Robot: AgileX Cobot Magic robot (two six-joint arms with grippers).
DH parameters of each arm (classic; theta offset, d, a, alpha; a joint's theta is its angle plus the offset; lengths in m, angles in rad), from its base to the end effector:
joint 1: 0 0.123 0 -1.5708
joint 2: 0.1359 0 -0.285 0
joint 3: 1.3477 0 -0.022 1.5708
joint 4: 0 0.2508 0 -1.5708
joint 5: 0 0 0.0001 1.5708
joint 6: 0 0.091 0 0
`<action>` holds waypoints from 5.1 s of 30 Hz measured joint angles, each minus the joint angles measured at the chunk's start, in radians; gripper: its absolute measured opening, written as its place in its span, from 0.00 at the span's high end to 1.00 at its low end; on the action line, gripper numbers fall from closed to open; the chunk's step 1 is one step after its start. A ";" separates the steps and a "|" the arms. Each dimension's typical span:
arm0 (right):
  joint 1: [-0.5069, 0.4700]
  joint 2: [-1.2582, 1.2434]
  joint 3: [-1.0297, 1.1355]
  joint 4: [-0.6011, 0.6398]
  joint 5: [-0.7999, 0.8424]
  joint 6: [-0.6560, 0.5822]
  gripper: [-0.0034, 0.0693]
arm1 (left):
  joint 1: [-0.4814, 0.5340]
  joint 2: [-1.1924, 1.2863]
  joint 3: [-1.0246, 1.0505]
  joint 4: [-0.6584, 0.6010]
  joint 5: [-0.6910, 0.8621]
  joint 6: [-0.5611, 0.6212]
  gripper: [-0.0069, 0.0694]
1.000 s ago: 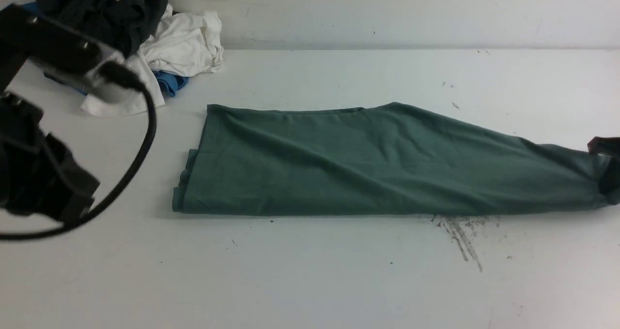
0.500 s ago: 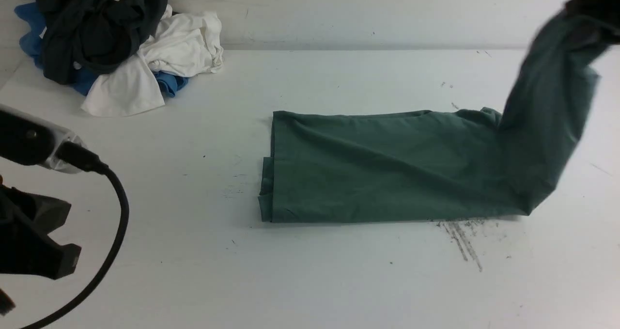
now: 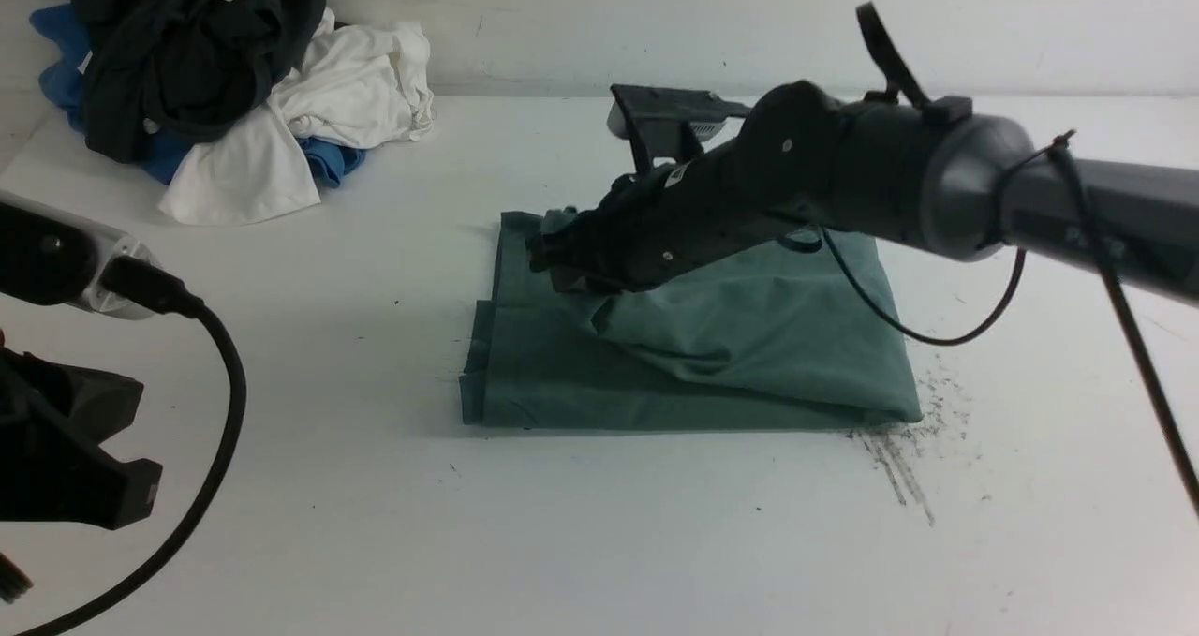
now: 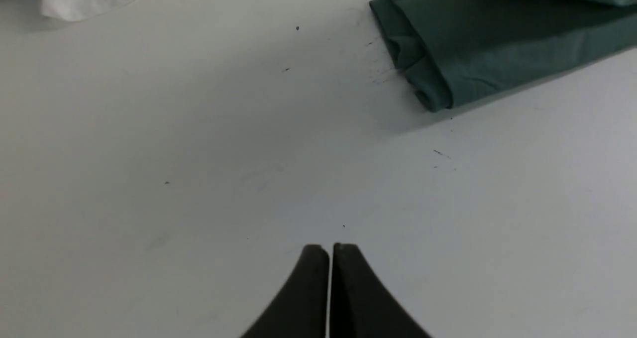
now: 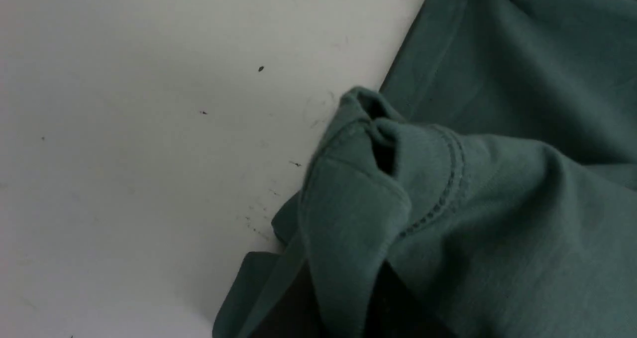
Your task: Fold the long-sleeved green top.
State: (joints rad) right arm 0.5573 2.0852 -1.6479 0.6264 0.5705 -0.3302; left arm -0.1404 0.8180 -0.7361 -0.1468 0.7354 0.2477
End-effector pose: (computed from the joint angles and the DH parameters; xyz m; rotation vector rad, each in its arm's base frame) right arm 0.3869 0.2751 0.2208 -0.5730 2.4113 0.7350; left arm 0.1508 -0.0303 0.3187 0.3690 2.2640 -0.1138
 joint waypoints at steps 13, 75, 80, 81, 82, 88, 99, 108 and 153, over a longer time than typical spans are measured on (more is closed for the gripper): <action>-0.004 -0.029 -0.002 0.086 0.052 -0.189 0.51 | 0.000 0.000 0.000 -0.032 0.002 0.004 0.92; -0.203 -0.139 0.257 -0.443 0.281 -0.124 0.94 | -0.075 1.170 -0.817 -0.608 -0.030 0.629 0.92; -0.215 -0.356 0.258 -0.514 0.334 -0.082 0.94 | -0.075 0.972 -0.794 -0.451 0.159 0.509 0.92; -0.220 -0.398 0.258 -0.526 0.350 -0.067 0.94 | -0.075 0.952 -0.787 -0.420 0.184 0.477 0.92; -0.222 -0.398 0.258 -0.529 0.355 -0.067 0.94 | -0.075 0.947 -0.785 -0.413 0.190 0.468 0.92; -0.256 -0.701 0.258 -0.602 0.512 0.048 0.94 | -0.075 0.702 -0.616 -0.233 0.293 0.293 0.92; -0.261 -1.109 0.517 -0.667 0.235 0.115 0.94 | -0.075 -0.004 -0.145 -0.146 0.102 0.288 0.92; -0.261 -1.322 1.046 -0.408 -0.480 0.194 0.94 | -0.075 -0.589 0.339 -0.136 -0.303 0.288 0.92; -0.465 -2.095 1.674 -0.483 -0.374 0.219 0.94 | -0.084 -0.831 0.518 -0.167 -0.322 0.322 0.91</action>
State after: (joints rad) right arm 0.0920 -0.0100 0.0262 0.1436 0.1960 -0.1111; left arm -0.2241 -0.0135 -0.2179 -0.3142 0.4129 0.5694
